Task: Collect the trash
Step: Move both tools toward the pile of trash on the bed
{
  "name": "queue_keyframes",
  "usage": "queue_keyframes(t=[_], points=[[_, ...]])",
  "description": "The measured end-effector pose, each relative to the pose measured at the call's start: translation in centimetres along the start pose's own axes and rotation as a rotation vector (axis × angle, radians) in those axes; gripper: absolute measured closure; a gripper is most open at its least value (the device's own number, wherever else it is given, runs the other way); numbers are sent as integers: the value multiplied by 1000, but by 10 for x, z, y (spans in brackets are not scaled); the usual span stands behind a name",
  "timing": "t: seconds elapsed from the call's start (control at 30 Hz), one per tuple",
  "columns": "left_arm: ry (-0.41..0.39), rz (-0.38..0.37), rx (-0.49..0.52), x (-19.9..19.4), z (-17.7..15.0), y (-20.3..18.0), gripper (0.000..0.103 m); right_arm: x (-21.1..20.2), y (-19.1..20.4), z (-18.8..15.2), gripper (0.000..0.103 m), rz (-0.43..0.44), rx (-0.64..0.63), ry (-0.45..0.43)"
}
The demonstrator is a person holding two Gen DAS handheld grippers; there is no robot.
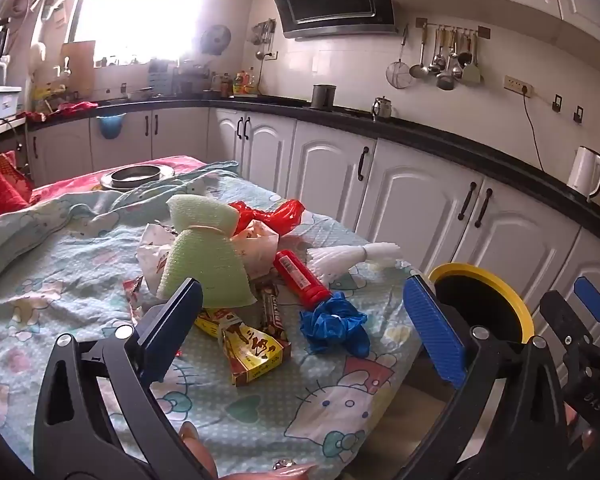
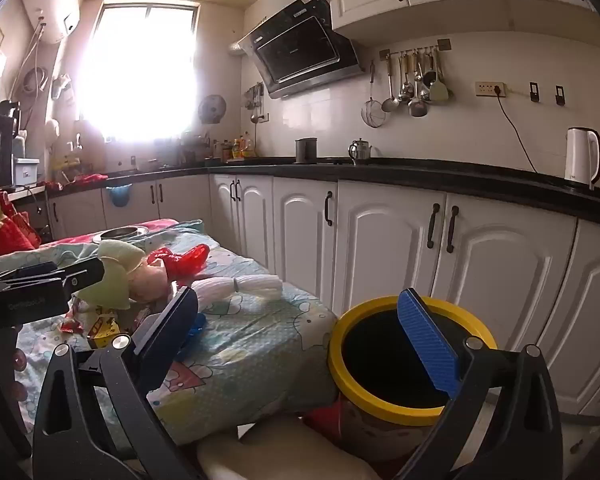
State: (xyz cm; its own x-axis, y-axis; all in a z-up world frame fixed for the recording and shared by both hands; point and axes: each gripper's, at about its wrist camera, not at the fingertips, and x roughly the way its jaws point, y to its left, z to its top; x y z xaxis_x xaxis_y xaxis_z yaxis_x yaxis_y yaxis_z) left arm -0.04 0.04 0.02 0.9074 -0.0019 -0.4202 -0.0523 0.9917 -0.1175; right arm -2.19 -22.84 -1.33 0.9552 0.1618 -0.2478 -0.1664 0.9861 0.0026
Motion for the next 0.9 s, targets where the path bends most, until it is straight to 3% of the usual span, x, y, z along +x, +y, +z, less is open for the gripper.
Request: queue_keyframes(t=[0.9], points=[[-27, -11, 13, -5, 1, -4, 11, 2, -2, -3, 6, -3, 18, 7]])
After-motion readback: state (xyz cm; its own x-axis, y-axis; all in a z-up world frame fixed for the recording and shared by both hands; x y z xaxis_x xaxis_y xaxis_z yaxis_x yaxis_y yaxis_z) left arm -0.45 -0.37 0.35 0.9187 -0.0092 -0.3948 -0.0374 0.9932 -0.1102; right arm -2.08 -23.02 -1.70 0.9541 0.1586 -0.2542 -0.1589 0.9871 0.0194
